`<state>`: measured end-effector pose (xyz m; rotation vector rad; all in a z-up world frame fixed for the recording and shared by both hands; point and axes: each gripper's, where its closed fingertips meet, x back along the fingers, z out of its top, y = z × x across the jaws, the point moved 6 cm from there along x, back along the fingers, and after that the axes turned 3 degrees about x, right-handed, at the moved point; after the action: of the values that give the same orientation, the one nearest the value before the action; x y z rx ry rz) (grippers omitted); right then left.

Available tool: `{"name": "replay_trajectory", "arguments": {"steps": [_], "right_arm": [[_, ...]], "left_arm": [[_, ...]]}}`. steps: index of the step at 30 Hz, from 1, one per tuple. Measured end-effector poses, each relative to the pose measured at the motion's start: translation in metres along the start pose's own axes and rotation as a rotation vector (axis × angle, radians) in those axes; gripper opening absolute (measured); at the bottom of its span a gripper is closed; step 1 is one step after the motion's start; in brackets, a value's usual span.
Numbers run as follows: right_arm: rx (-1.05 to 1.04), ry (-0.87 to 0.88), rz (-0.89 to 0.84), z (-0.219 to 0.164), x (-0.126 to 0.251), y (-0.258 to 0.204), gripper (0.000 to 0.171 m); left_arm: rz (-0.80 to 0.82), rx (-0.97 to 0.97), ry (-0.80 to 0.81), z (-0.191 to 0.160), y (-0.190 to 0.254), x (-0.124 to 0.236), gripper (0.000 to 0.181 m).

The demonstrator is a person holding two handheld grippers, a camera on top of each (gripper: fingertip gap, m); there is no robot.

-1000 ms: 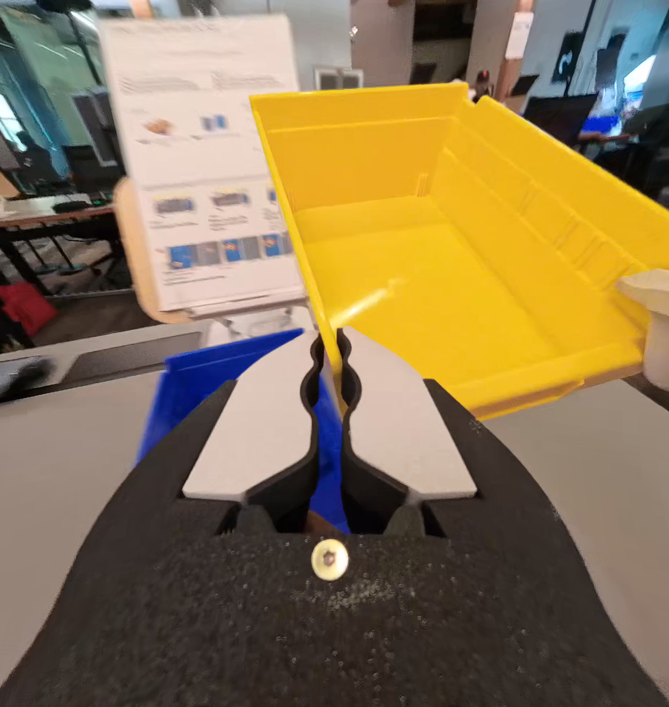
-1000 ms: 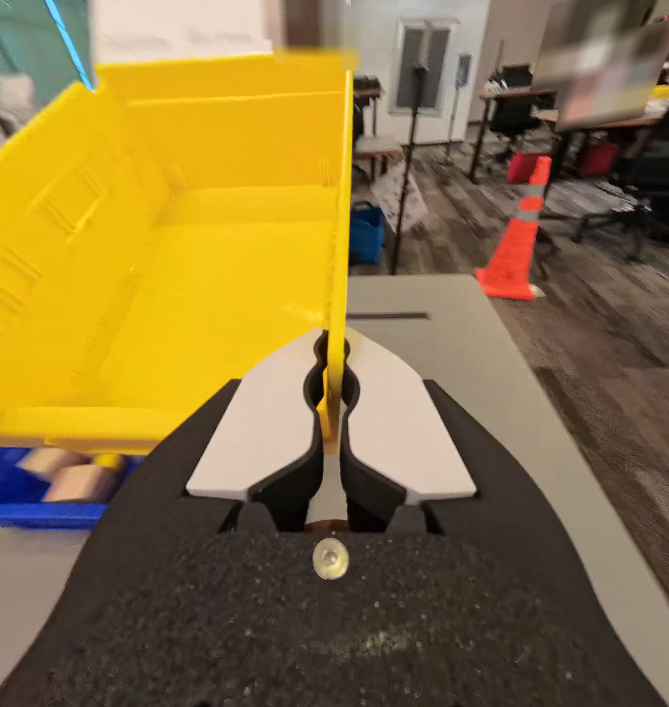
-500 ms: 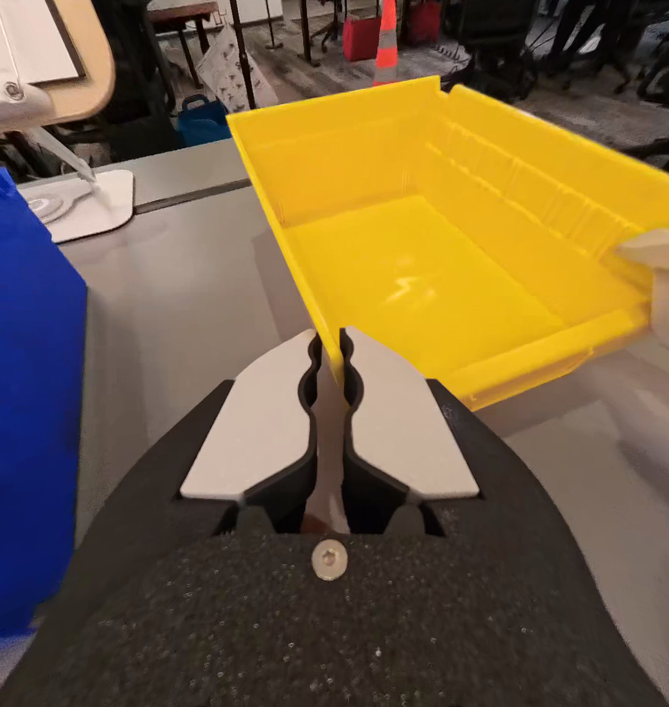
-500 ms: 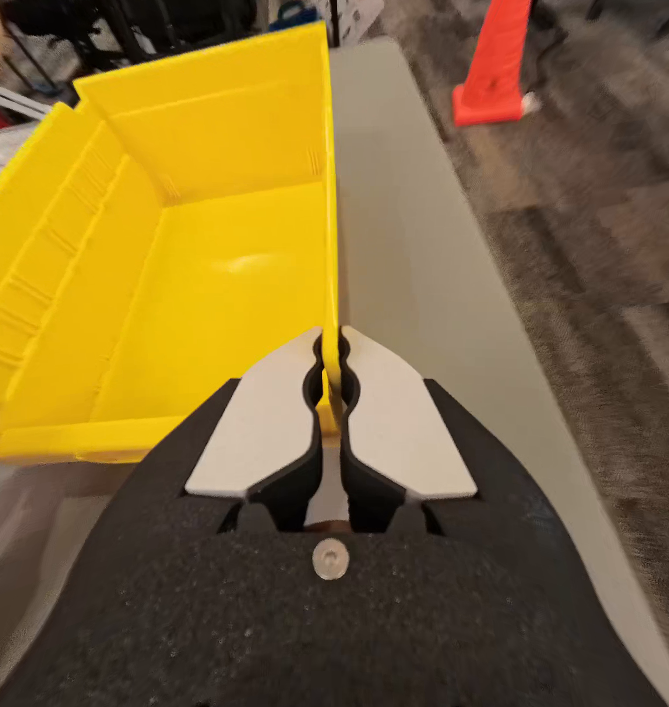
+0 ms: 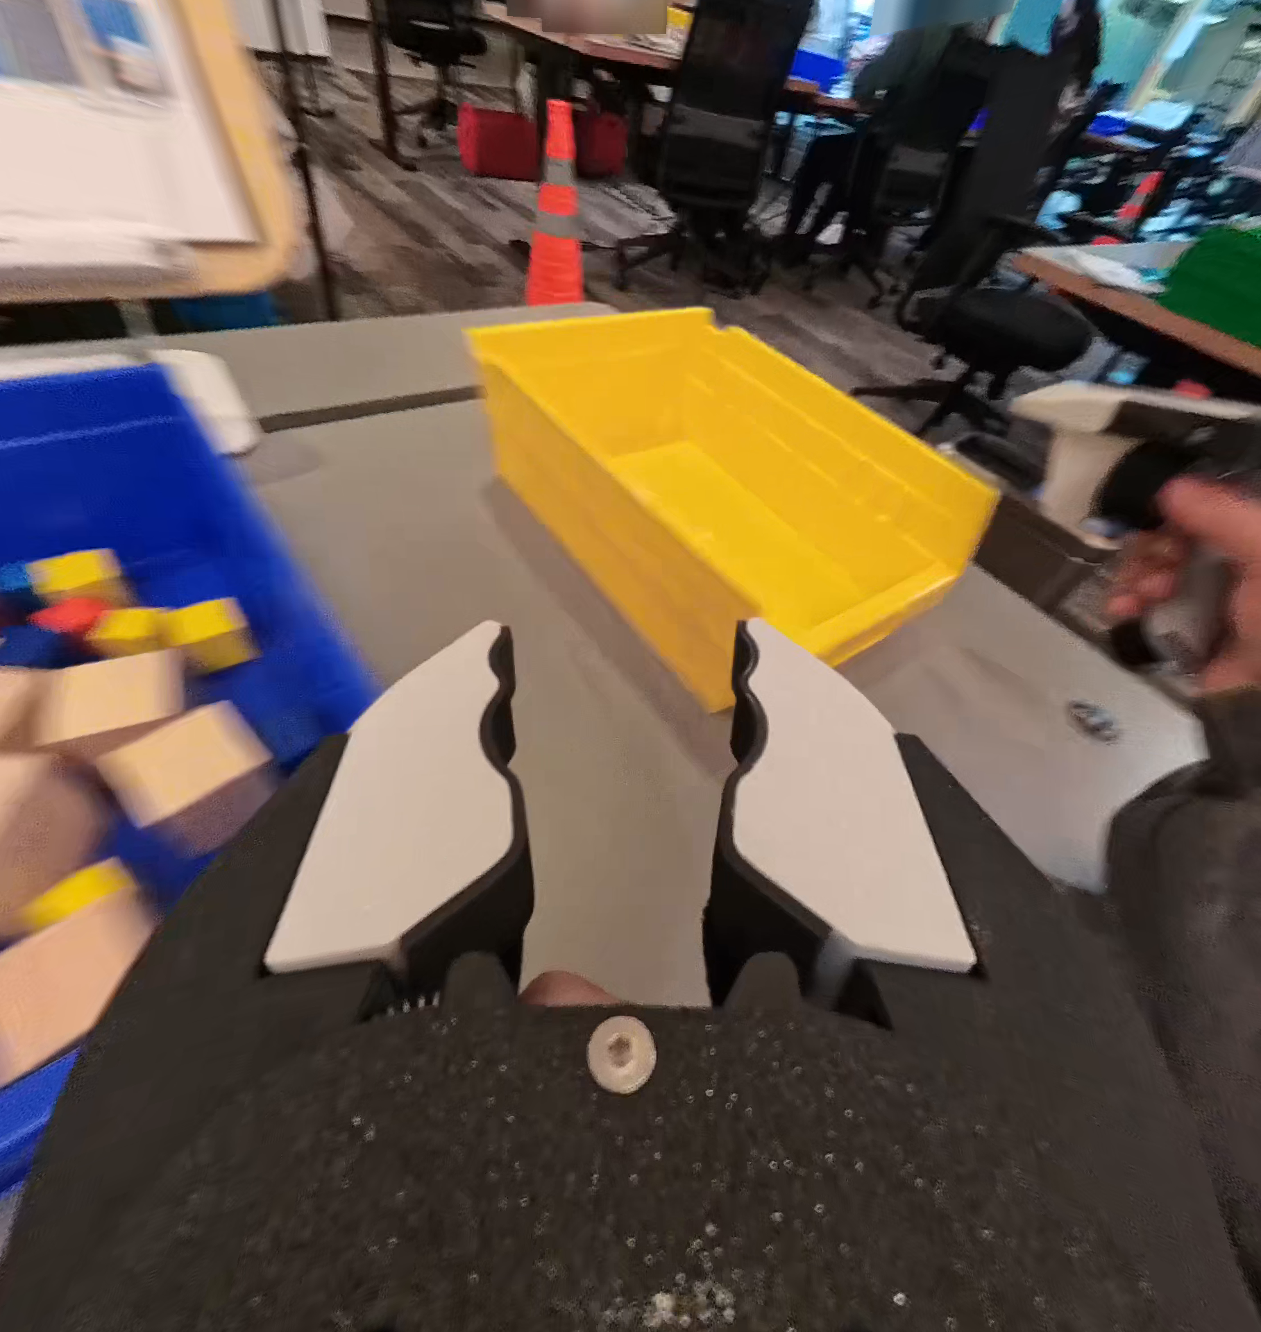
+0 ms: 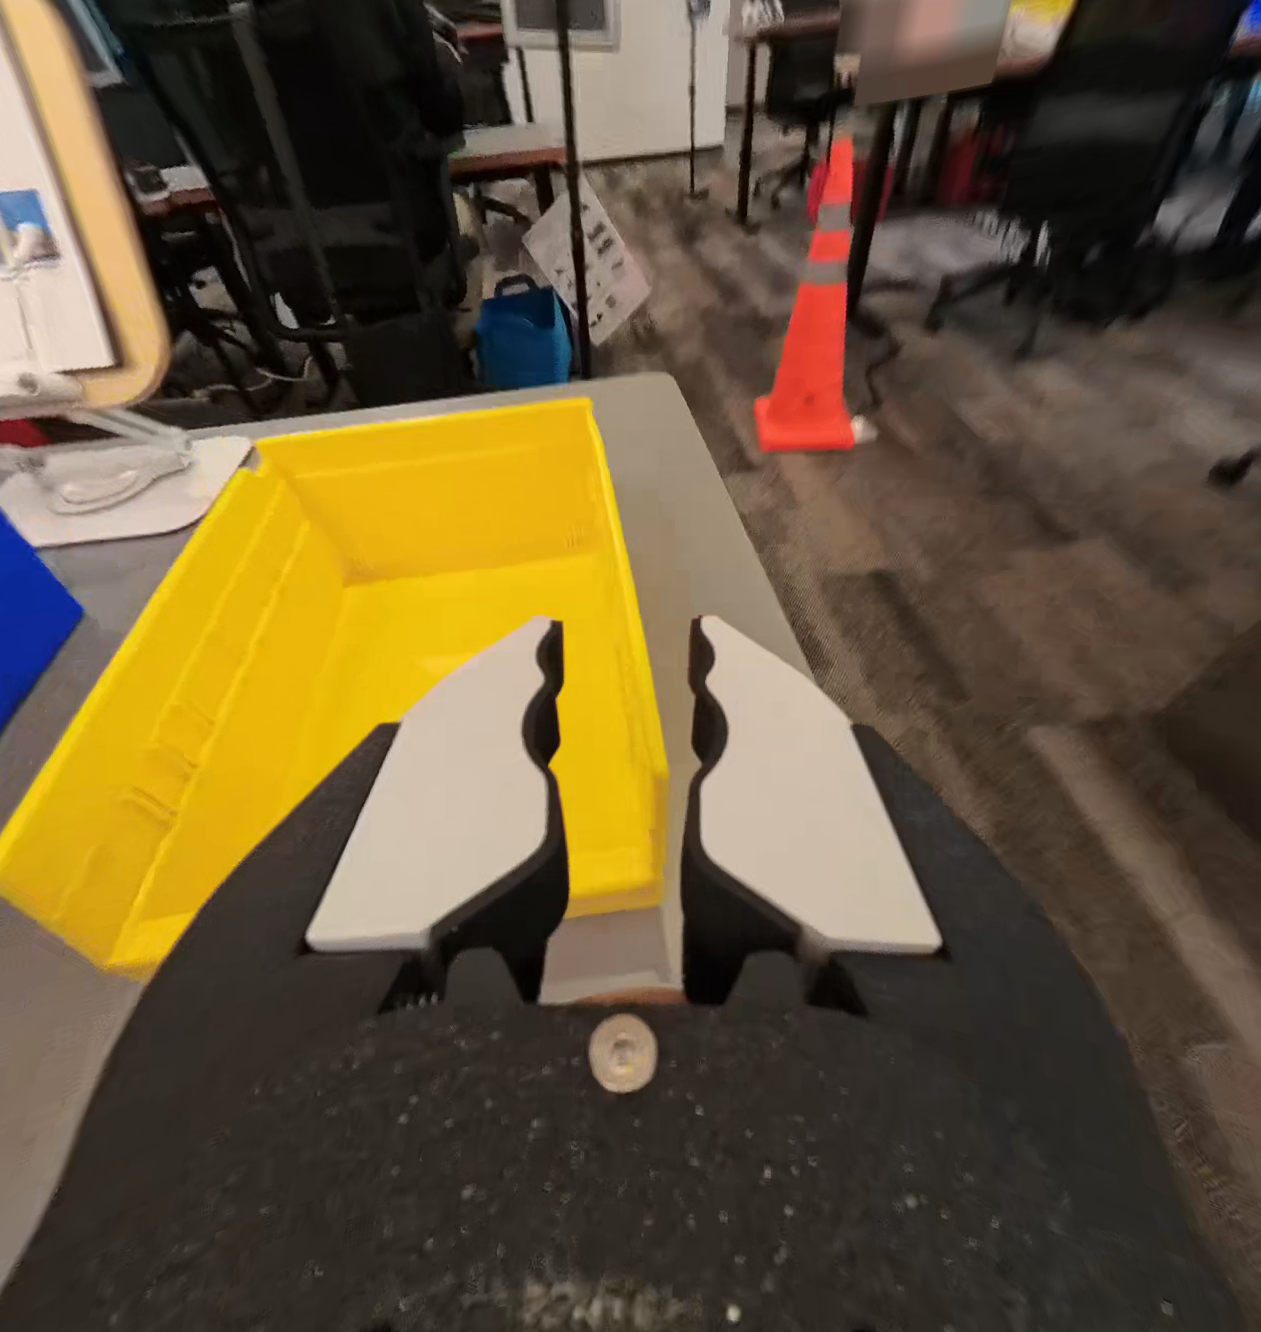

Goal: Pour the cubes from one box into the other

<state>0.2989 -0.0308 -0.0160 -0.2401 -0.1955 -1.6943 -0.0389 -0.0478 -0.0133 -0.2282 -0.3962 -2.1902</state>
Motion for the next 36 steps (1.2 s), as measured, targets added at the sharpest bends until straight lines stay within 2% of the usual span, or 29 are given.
{"name": "replay_trajectory", "arguments": {"steps": [3,6,7,9,11,13,15,17,19,20,21,23,27,32,36], "right_arm": [[0.083,-0.001,0.101,0.023,0.01,-0.049,0.035],[0.077,0.004,0.303,0.03,0.015,-0.128,0.042],[0.087,-0.01,0.306,0.027,0.015,-0.154,0.044],[0.12,-0.041,0.317,0.008,0.019,-0.216,0.042],[0.117,-0.089,0.45,-0.025,0.025,-0.288,0.044],[0.163,-0.169,0.458,-0.06,0.022,-0.334,0.057],[0.184,-0.199,0.367,-0.079,0.011,-0.349,0.053],[0.133,-0.222,0.321,-0.091,-0.001,-0.352,0.047],[0.053,-0.264,0.351,-0.1,-0.008,-0.357,0.028],[0.029,-0.267,0.344,-0.098,-0.008,-0.355,0.02],[0.014,-0.268,0.325,-0.096,-0.008,-0.351,0.007],[0.008,-0.253,0.306,-0.093,-0.007,-0.353,0.006],[0.031,-0.105,0.2,-0.071,0.006,-0.374,0.002],[0.025,-0.014,0.257,-0.053,0.02,-0.44,0.002],[0.027,-0.058,0.326,-0.06,0.02,-0.501,0.003]], "left_arm": [[0.211,-0.003,0.022,0.001,-0.078,0.058,0.06],[0.423,0.028,0.069,-0.009,-0.148,0.106,0.059],[0.473,0.038,0.073,-0.015,-0.165,0.116,0.059],[0.504,0.078,0.036,-0.033,-0.188,0.12,0.06],[0.501,0.097,-0.037,-0.049,-0.2,0.113,0.061],[0.484,0.143,-0.058,-0.057,-0.206,0.103,0.06],[0.425,0.204,-0.078,-0.063,-0.209,0.09,0.055],[0.413,0.186,-0.114,-0.069,-0.212,0.079,0.045],[0.446,0.139,-0.129,-0.072,-0.217,0.076,0.01],[0.459,0.114,-0.127,-0.072,-0.22,0.076,0.006],[0.47,0.096,-0.134,-0.071,-0.222,0.077,0.005],[0.475,0.062,-0.14,-0.069,-0.222,0.08,0.004],[0.463,0.056,-0.091,-0.053,-0.233,0.094,0.003],[0.518,0.082,0.004,-0.038,-0.277,0.145,0.002],[0.575,0.051,0.007,-0.037,-0.325,0.183,0.002]]}}
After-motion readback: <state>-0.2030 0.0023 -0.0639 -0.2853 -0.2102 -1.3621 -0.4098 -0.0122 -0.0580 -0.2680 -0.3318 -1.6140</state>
